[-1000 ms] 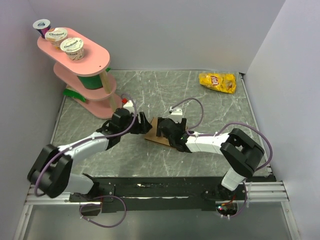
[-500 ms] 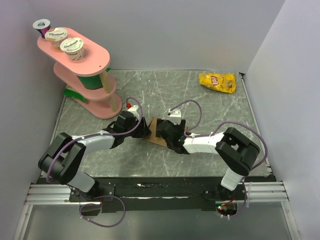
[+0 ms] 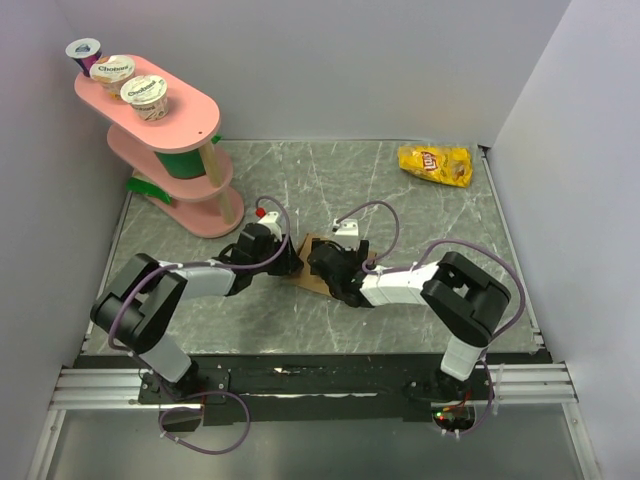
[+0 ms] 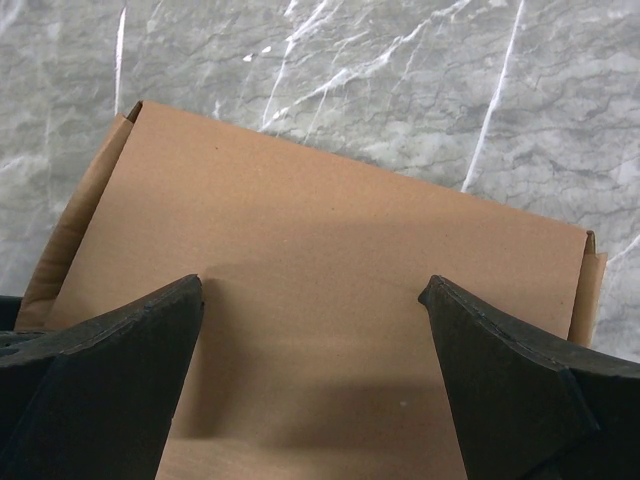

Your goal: Fold the paper box

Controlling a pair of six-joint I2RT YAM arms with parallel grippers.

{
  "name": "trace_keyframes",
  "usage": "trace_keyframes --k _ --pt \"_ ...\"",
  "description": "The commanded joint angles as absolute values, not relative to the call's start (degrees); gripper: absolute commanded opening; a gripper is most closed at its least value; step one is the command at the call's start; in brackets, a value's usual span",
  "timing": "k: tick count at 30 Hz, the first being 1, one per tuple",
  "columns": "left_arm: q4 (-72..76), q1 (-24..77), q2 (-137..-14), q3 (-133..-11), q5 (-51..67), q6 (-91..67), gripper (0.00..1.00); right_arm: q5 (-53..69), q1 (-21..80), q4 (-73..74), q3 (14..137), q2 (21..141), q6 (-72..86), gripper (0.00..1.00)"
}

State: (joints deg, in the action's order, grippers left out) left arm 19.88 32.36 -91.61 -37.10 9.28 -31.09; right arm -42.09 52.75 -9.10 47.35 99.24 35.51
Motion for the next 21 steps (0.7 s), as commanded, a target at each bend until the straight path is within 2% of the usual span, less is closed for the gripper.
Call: trace_keyframes --k 1,9,14,21 --pt "20.2 32.3 -93.9 -37.7 8.6 -30.2 0.34 -37.8 52.4 -1.1 46.5 103.4 38.6 1.00" --pt "23.5 32.9 -95.7 -35.2 9.6 -31.0 0.25 -37.8 52.5 2.5 48.4 105.4 40.5 1.00" --pt "20.8 35.9 -98.3 -36.7 4.6 -30.4 0.23 -37.4 52.5 3.3 49.4 105.6 40.8 1.00" --pt "16.9 36.1 -96.7 -37.3 0.2 -31.0 0.20 -34.1 51.7 7.3 51.5 97.7 34.5 1.00"
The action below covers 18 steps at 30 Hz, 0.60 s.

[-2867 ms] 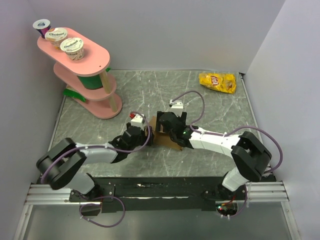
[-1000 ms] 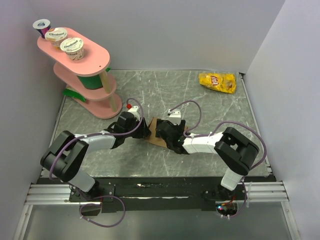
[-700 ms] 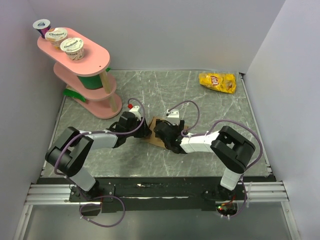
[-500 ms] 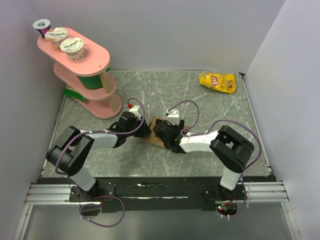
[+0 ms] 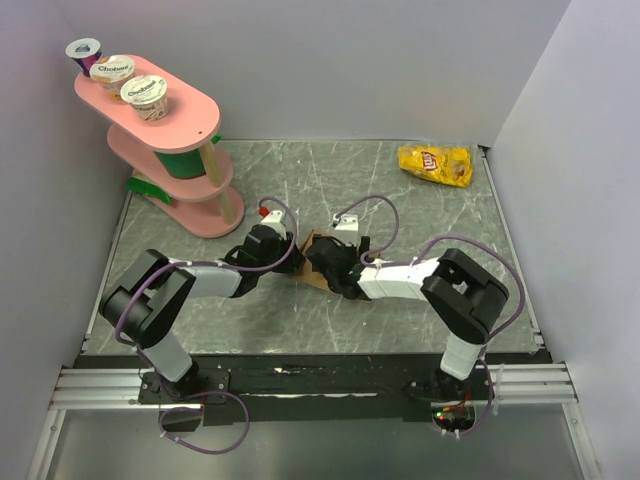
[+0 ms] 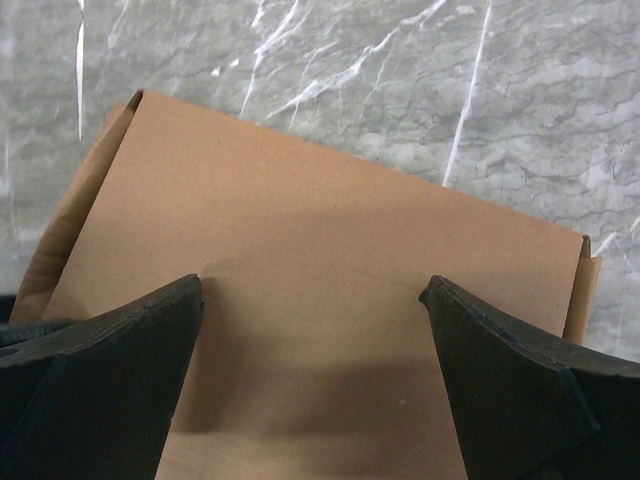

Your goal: Fold the paper box

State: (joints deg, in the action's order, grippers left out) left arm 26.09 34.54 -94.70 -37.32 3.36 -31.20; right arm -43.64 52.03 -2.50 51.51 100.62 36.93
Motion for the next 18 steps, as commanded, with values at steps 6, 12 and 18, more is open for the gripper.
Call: trace_keyframes --k 6,12,18 --pt "16.4 36.1 -96.2 -36.8 -1.6 -31.0 0.20 -29.0 48.7 15.5 48.9 83.4 31.9 1.00" --pt "18.1 36.1 -95.3 -35.9 0.4 -30.4 0.20 -15.0 47.5 11.8 40.5 71.5 18.8 0.99" --pt "18.5 36.0 -94.9 -36.9 3.1 -28.0 0.20 -5.7 48.0 0.2 35.5 64.7 -5.0 1.00"
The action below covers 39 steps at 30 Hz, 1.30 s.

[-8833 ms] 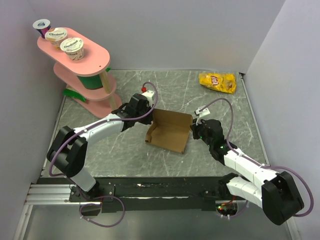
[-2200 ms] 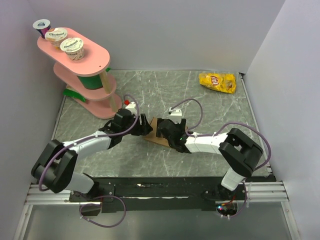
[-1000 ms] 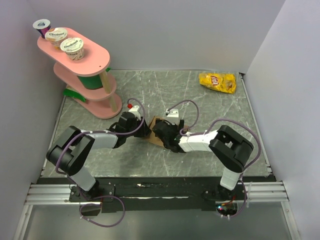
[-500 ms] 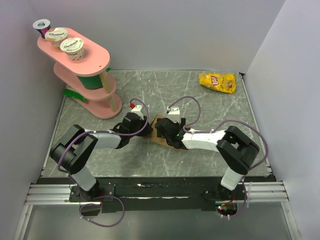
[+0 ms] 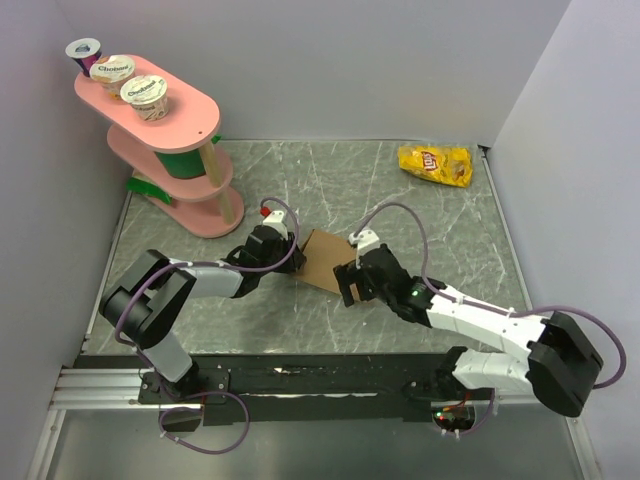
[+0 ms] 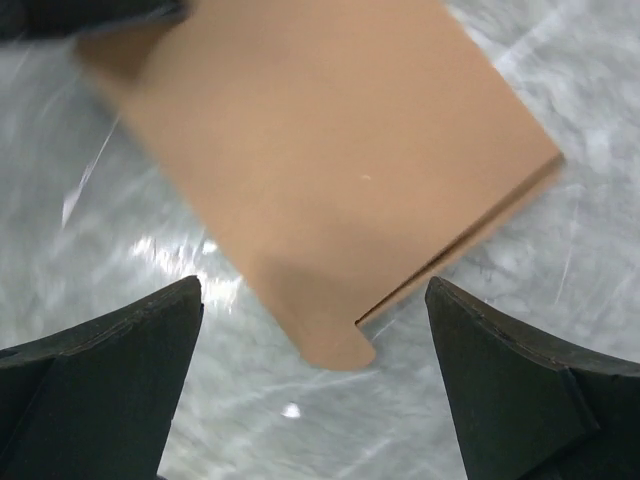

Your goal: Fold the paper box

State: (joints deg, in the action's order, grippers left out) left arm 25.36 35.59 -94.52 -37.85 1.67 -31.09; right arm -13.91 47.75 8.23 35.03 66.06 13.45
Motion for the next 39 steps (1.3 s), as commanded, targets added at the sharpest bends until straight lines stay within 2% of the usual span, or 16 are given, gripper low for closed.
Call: trace_keyframes --k 1,9,17,39 --pt "18.4 36.0 -94.7 -37.2 2.9 -27.8 0.20 -6.3 48.0 0.2 36.6 66.0 -6.3 1.00" --pt "17.1 36.0 -94.3 -37.7 3.7 -26.6 0.20 -5.4 48.0 -3.3 45.2 79.3 -17.4 1.00" --pt "17.4 36.0 -95.0 -38.1 4.7 -26.5 0.20 -1.7 48.0 -6.3 45.0 85.0 -21.7 1.00" --pt "19.2 33.7 -93.0 -37.3 8.8 -26.5 0.20 -6.5 49.7 11.3 56.6 95.5 -17.3 1.00"
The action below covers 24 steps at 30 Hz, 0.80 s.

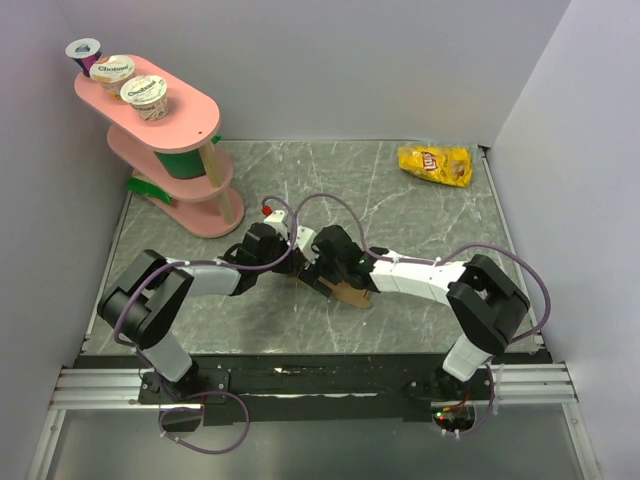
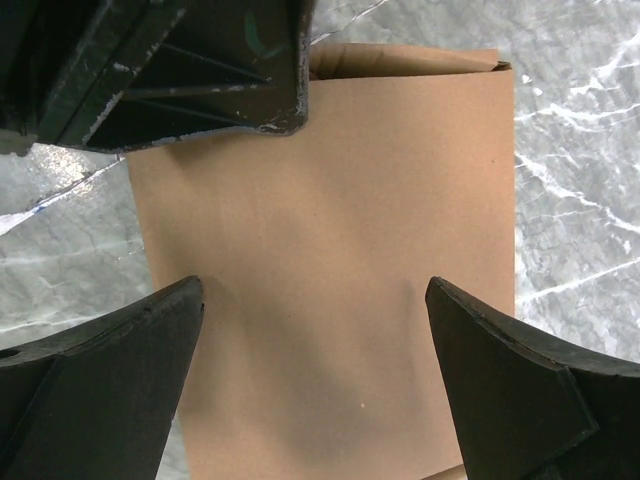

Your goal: Fold the paper box

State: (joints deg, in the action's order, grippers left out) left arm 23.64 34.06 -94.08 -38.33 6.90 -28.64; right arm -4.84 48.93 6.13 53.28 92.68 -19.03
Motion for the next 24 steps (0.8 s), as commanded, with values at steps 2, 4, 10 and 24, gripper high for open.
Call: trace_keyframes --k 2,4,10,24 --pt "19.4 33.5 -92.9 -37.3 9.1 -26.5 0.20 -7.3 50.2 13.2 58.4 97.7 -16.1 1.00" --pt "19.5 33.3 -93.1 -37.4 9.6 -26.4 0.20 -7.6 50.4 15.3 59.8 99.4 -14.7 0.99" --pt "20.3 32.2 -93.0 -37.5 12.4 -25.6 0.19 -8.5 51.6 18.0 62.1 102.9 -12.5 0.99" --pt "22.3 28.7 -97.8 -39.9 20.9 -23.8 0.18 -7.7 51.7 23.6 65.8 106.9 -7.4 1.00"
